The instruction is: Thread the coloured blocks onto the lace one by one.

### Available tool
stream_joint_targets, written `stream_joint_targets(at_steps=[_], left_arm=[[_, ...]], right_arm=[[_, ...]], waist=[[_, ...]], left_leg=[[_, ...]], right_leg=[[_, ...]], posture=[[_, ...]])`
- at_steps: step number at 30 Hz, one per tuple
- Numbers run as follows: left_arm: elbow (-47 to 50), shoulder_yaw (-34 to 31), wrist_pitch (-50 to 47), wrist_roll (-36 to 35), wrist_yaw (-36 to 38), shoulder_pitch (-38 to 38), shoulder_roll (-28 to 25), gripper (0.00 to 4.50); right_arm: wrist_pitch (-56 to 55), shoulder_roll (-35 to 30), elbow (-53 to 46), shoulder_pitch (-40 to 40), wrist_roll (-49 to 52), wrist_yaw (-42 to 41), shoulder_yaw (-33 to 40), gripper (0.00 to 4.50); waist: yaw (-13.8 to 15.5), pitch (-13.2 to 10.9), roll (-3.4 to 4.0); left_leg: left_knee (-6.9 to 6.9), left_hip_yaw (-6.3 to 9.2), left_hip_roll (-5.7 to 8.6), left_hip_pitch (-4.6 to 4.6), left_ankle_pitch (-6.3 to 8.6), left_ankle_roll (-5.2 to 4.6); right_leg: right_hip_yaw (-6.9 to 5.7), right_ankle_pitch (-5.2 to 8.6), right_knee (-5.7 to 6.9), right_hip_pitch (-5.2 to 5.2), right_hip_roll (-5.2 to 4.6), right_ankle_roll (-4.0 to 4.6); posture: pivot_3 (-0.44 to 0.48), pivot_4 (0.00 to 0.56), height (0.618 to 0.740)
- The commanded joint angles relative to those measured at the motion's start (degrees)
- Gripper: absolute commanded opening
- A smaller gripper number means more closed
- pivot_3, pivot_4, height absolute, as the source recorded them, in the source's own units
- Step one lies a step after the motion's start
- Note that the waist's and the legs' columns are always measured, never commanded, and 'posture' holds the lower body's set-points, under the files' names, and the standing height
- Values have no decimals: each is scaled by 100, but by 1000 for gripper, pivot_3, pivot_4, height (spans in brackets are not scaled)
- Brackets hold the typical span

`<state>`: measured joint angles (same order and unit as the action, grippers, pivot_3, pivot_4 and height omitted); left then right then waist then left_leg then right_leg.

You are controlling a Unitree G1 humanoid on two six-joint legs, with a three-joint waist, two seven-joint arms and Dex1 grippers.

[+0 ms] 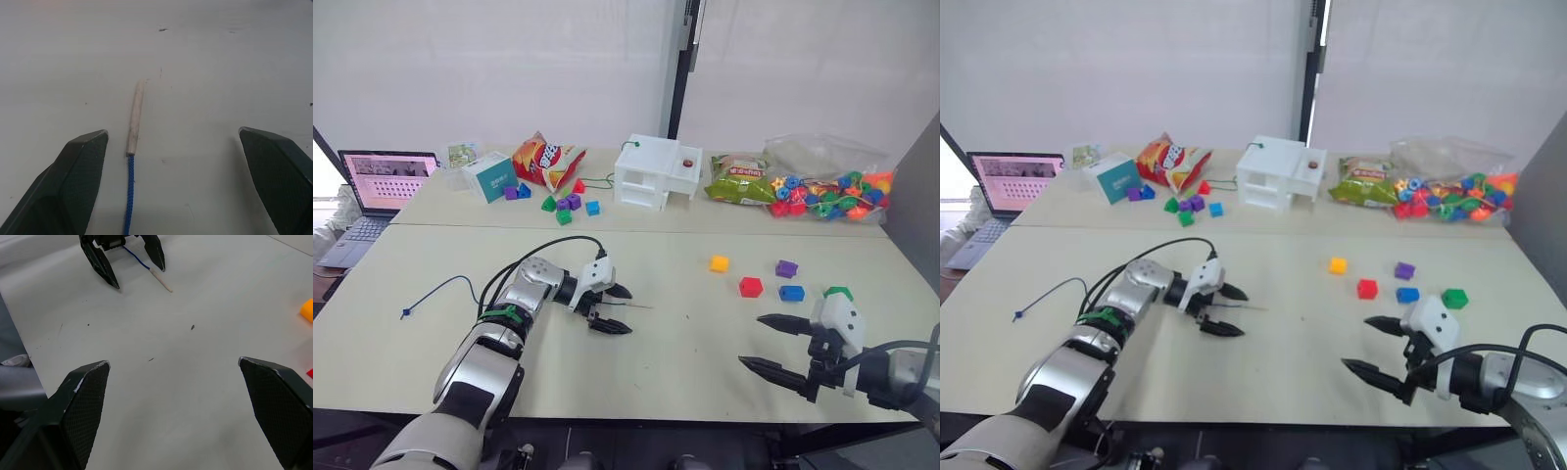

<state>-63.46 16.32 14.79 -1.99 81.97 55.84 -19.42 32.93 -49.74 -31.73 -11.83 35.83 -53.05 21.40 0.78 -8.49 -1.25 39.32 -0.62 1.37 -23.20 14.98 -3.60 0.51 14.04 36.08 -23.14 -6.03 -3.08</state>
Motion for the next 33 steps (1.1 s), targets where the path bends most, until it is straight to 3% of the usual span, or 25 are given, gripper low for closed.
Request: stream_joint_targets(at_steps=[1,14,20,26,30,33], left_arm=[[-334,-42,121,241,-24,9,22,4236],[-858,-130,249,698,-548,28,264,21],[-869,-257,378,712,-702,85,390,21],[-626,-478,421,508,-274,207,203,21],[8,-746,103,141,303,124,-102,21],[1288,-861,-586,-212,737,-333,-497,21]], right_arm=[[25,49,-227,-76,146,72,219,4482],[-39,154,-427,-289,181,337,299,4500],[-8,225,-502,-337,204,445,339,4500],[3,410,-550,-496,197,676,495,4500],[-47,799,-493,-690,-38,1227,651,4500],[-80,1262,-375,-544,-374,2072,734,4500]], waist=[[-3,0,0],[0,1,1],[77,4,3],[87,4,3],[54,4,3],[-9,5,5]], left_leg=[[3,0,0,0,0,0],[40,2,-1,-4,14,-22],[51,5,1,5,15,-23],[55,7,3,3,15,-23],[51,6,3,-17,15,-23],[48,6,2,-18,15,-23]], right_leg=[[2,0,1,0,0,0],[0,-2,13,7,1,-7],[-2,-6,9,27,-2,-15],[-1,-7,8,26,-2,-18],[-1,-7,15,1,-1,-17],[2,-7,15,-2,0,-17]], posture=[[0,150,740],[0,150,740],[0,150,740],[0,150,740],[0,150,740],[0,150,740]])
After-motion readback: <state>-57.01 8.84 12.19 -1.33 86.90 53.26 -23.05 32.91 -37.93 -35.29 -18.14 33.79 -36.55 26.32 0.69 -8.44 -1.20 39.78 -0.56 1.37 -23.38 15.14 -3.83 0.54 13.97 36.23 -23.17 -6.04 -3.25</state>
